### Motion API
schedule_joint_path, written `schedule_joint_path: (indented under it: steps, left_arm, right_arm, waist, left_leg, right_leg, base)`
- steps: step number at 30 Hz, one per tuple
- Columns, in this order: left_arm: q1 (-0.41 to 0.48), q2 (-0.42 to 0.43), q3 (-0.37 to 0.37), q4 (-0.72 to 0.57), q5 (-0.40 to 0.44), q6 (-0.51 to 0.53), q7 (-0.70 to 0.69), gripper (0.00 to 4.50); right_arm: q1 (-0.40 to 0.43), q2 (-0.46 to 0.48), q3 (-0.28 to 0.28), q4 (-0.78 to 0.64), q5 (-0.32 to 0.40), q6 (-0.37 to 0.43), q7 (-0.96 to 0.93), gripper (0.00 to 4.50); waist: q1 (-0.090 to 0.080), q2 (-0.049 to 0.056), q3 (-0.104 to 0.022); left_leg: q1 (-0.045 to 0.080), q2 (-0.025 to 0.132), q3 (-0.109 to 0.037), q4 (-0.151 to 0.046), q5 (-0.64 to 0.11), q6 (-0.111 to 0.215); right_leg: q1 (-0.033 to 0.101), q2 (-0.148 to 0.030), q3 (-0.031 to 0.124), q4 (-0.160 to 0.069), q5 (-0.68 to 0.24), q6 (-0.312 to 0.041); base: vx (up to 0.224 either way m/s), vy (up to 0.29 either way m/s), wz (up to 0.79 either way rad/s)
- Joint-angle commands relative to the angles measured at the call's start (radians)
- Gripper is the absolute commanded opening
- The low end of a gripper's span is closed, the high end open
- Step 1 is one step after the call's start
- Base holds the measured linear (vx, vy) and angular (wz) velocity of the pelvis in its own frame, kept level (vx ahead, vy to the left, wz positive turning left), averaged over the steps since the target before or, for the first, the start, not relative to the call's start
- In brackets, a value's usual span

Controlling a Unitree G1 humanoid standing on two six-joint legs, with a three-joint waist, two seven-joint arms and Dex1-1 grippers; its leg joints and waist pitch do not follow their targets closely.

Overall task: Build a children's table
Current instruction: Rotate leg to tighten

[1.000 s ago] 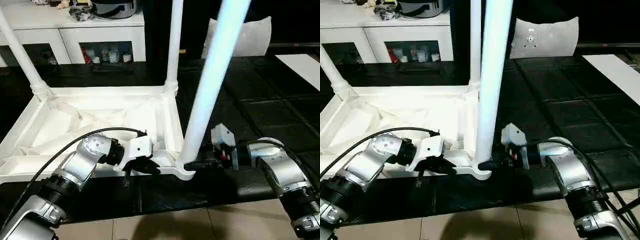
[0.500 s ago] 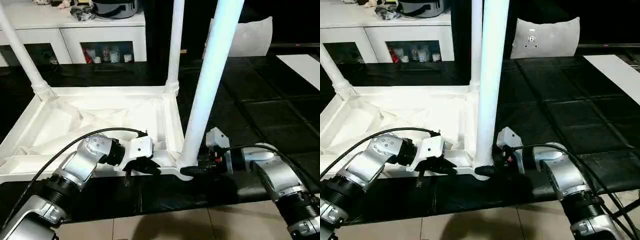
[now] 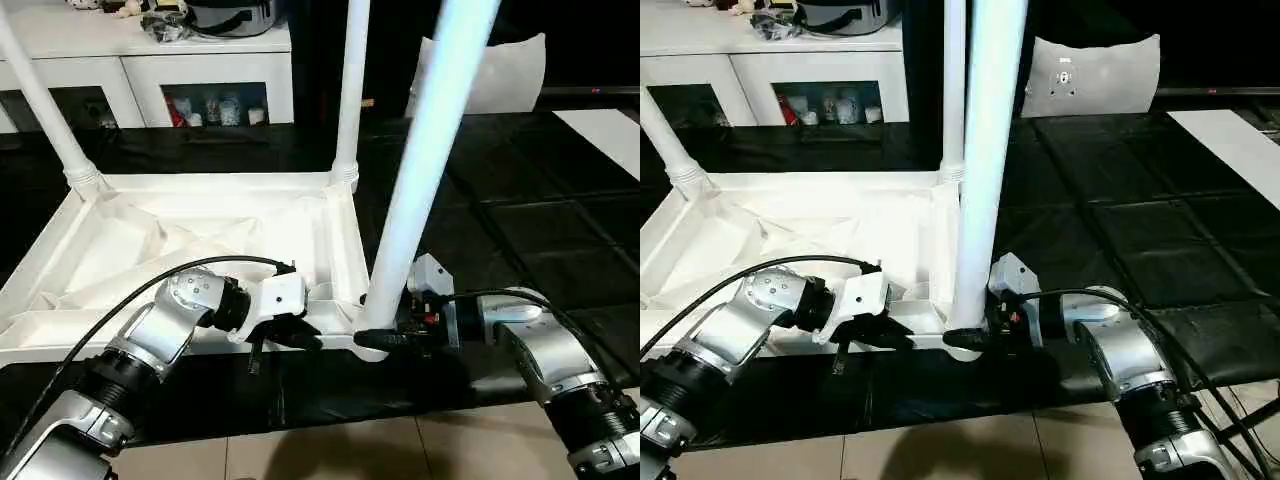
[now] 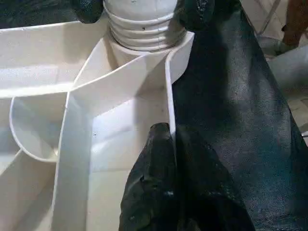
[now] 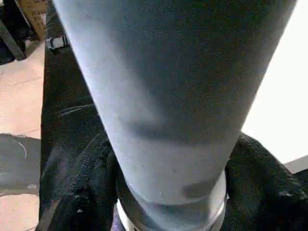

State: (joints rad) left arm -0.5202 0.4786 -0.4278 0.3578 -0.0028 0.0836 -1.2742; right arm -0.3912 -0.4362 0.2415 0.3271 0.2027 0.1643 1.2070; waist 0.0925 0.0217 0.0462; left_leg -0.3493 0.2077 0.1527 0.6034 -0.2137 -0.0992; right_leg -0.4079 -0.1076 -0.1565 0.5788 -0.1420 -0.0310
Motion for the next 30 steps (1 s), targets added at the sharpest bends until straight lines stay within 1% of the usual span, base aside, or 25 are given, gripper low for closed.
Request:
schedule_joint_path:
  steps: [1,2,10,11,12,13,14,15,16,17,18,20,21,22,23,24,25,26,27,28,29,30]
  left_arm:
    - [-0.021,0.000,-0.019,-0.012,0.015,-0.024,-0.028,0.00]
    - [-0.022,0.000,-0.019,-0.011,0.016,-0.024,-0.028,0.00]
    - [-0.021,-0.002,-0.018,-0.012,0.015,-0.018,-0.023,0.00]
    - [-0.017,-0.005,-0.013,-0.018,0.010,-0.003,-0.014,0.00]
    - [-0.015,-0.011,-0.006,-0.024,0.006,0.020,0.000,0.00]
    - [-0.014,-0.014,-0.001,-0.029,0.003,0.036,0.009,0.00]
    - [-0.014,-0.025,0.011,-0.036,-0.004,0.065,0.030,0.00]
    - [-0.016,-0.051,0.033,-0.045,-0.018,0.120,0.074,0.00]
    - [-0.016,-0.051,0.033,-0.045,-0.018,0.120,0.074,0.00]
    - [-0.020,-0.070,0.047,-0.048,-0.023,0.152,0.108,0.00]
    - [-0.025,-0.088,0.059,-0.051,-0.027,0.180,0.140,0.00]
    - [-0.035,-0.131,0.083,-0.057,-0.035,0.236,0.207,0.00]
    - [-0.041,-0.157,0.097,-0.060,-0.040,0.263,0.244,0.00]
    - [-0.047,-0.183,0.112,-0.062,-0.047,0.294,0.280,0.00]
    - [-0.056,-0.213,0.127,-0.060,-0.051,0.321,0.322,0.00]
    - [-0.067,-0.241,0.141,-0.053,-0.047,0.338,0.369,0.00]
    - [-0.071,-0.252,0.147,-0.051,-0.045,0.346,0.387,0.00]
    - [-0.092,-0.307,0.177,-0.039,-0.040,0.385,0.476,0.00]
    - [-0.103,-0.332,0.192,-0.030,-0.039,0.394,0.518,0.00]
    - [-0.120,-0.371,0.216,-0.018,-0.040,0.409,0.582,0.00]
    - [-0.120,-0.371,0.216,-0.018,-0.040,0.409,0.582,0.00]
    - [-0.143,-0.412,0.239,0.001,-0.037,0.421,0.652,0.00]
  right_arm:
    - [0.010,-0.008,-0.005,-0.013,0.006,-0.004,0.017,2.68]
    - [0.010,-0.009,-0.003,-0.013,0.005,-0.003,0.019,2.66]
    - [0.023,-0.006,-0.002,-0.022,0.008,0.007,0.005,2.63]
    - [0.032,0.001,-0.006,-0.032,0.014,0.023,-0.007,2.63]
    - [0.041,0.009,-0.008,-0.045,0.018,0.053,-0.028,2.63]
    - [0.047,0.015,-0.009,-0.054,0.020,0.074,-0.043,2.63]
    - [0.056,0.028,-0.011,-0.061,0.014,0.088,-0.077,2.63]
    - [0.068,0.065,-0.020,-0.055,-0.007,0.087,-0.160,2.63]
    - [0.068,0.065,-0.020,-0.055,-0.007,0.087,-0.160,2.63]
    - [0.073,0.092,-0.028,-0.044,-0.025,0.084,-0.225,2.63]
    - [0.076,0.116,-0.036,-0.033,-0.039,0.084,-0.280,2.63]
    - [0.079,0.167,-0.055,-0.011,-0.059,0.083,-0.385,2.63]
    - [0.077,0.193,-0.067,0.001,-0.067,0.086,-0.441,2.63]
    - [0.074,0.218,-0.078,0.009,-0.074,0.094,-0.493,2.63]
    - [0.068,0.244,-0.090,0.018,-0.079,0.097,-0.544,2.63]
    - [0.059,0.270,-0.103,0.028,-0.078,0.101,-0.591,2.63]
    - [0.055,0.280,-0.110,0.032,-0.078,0.104,-0.610,2.63]
    - [0.030,0.336,-0.147,0.057,-0.075,0.118,-0.714,2.63]
    - [0.014,0.360,-0.167,0.073,-0.069,0.126,-0.760,2.63]
    - [-0.011,0.398,-0.199,0.099,-0.054,0.144,-0.823,2.63]
    - [-0.011,0.398,-0.199,0.099,-0.054,0.144,-0.823,2.63]
    - [-0.050,0.442,-0.240,0.144,-0.025,0.160,-0.876,2.63]
  waist:
    - [-0.004,-0.008,-0.071]
    - [-0.004,-0.007,-0.071]
    - [-0.003,-0.008,-0.071]
    - [-0.003,-0.005,-0.071]
    - [-0.003,-0.006,-0.071]
    - [-0.002,-0.003,-0.069]
    - [-0.003,-0.004,-0.068]
    - [-0.005,-0.005,-0.065]
    - [-0.008,-0.005,-0.064]
    - [-0.012,-0.007,-0.061]
    - [-0.014,-0.008,-0.060]
    - [-0.019,-0.007,-0.056]
    - [-0.031,-0.007,-0.051]
    - [-0.035,-0.007,-0.053]
    - [-0.046,-0.008,-0.053]
    - [-0.056,-0.007,-0.053]
    - [-0.056,-0.007,-0.053]
    - [-0.068,-0.006,-0.059]
    - [-0.071,-0.006,-0.059]
    - [-0.074,-0.008,-0.062]
    - [-0.077,-0.007,-0.061]
    - [-0.077,-0.007,-0.064]
  left_leg:
    - [-0.006,0.024,0.008,-0.071,-0.131,0.070]
    - [-0.006,0.024,0.008,-0.071,-0.132,0.069]
    - [-0.006,0.024,0.008,-0.071,-0.128,0.070]
    - [-0.006,0.024,0.008,-0.071,-0.128,0.070]
    - [-0.005,0.024,0.008,-0.071,-0.128,0.070]
    - [-0.005,0.024,0.007,-0.072,-0.130,0.069]
    - [-0.003,0.026,0.008,-0.074,-0.137,0.064]
    - [-0.004,0.023,0.008,-0.074,-0.155,0.058]
    - [-0.003,0.022,0.009,-0.075,-0.165,0.053]
    - [-0.003,0.019,0.009,-0.075,-0.181,0.041]
    - [0.001,0.015,0.007,-0.074,-0.201,0.039]
    - [0.001,0.013,0.008,-0.074,-0.216,0.032]
    - [0.003,0.009,0.005,-0.073,-0.248,0.022]
    - [0.002,0.007,0.003,-0.072,-0.255,0.022]
    - [0.002,0.006,0.002,-0.071,-0.263,0.023]
    - [-0.001,0.004,0.001,-0.069,-0.263,0.024]
    - [-0.001,0.004,0.001,-0.069,-0.263,0.024]
    - [-0.007,0.004,-0.001,-0.068,-0.250,0.032]
    - [-0.010,0.004,-0.002,-0.069,-0.236,0.034]
    - [-0.012,0.003,0.000,-0.067,-0.213,0.042]
    - [-0.012,0.003,0.000,-0.067,-0.208,0.044]
    - [-0.013,0.004,0.000,-0.067,-0.194,0.053]
  right_leg:
    - [0.068,-0.048,0.062,-0.062,-0.334,-0.134]
    - [0.068,-0.048,0.062,-0.063,-0.334,-0.134]
    - [0.069,-0.047,0.063,-0.061,-0.320,-0.139]
    - [0.069,-0.047,0.063,-0.061,-0.320,-0.139]
    - [0.068,-0.047,0.063,-0.061,-0.319,-0.138]
    - [0.068,-0.046,0.063,-0.063,-0.320,-0.139]
    - [0.068,-0.047,0.063,-0.064,-0.327,-0.137]
    - [0.067,-0.047,0.061,-0.068,-0.357,-0.132]
    - [0.066,-0.048,0.061,-0.070,-0.377,-0.125]
    - [0.065,-0.048,0.057,-0.077,-0.424,-0.106]
    - [0.063,-0.048,0.053,-0.087,-0.473,-0.084]
    - [0.060,-0.047,0.050,-0.092,-0.511,-0.067]
    - [0.059,-0.046,0.040,-0.105,-0.571,-0.035]
    - [0.060,-0.046,0.037,-0.107,-0.578,-0.027]
    - [0.059,-0.044,0.035,-0.111,-0.582,-0.018]
    - [0.059,-0.044,0.032,-0.113,-0.582,-0.015]
    - [0.059,-0.044,0.032,-0.113,-0.582,-0.015]
    - [0.064,-0.043,0.032,-0.109,-0.552,-0.018]
    - [0.063,-0.043,0.033,-0.109,-0.536,-0.025]
    - [0.063,-0.043,0.036,-0.106,-0.502,-0.039]
    - [0.061,-0.042,0.036,-0.104,-0.493,-0.048]
    - [0.065,-0.043,0.038,-0.100,-0.464,-0.061]
  base:
    - [0.000,0.000,0.00]
    - [0.000,0.000,0.00]
    - [0.000,0.000,0.00]
    - [0.000,0.000,0.00]
    - [0.000,0.000,0.00]
    - [0.000,0.000,0.00]
    - [0.000,0.000,0.00]
    - [0.000,0.000,0.00]
    - [0.000,0.000,0.00]
    - [0.000,0.000,0.00]
    - [0.000,0.000,0.00]
    - [0.000,0.000,0.00]
    - [0.000,0.000,0.00]
    - [0.000,0.000,0.00]
    - [0.000,0.000,0.00]
    - [0.000,0.000,0.00]
    - [0.000,0.000,0.00]
    - [0.000,0.000,0.00]
    - [0.000,0.000,0.00]
    - [0.000,0.000,0.00]
    - [0.000,0.000,0.00]
    - [0.000,0.000,0.00]
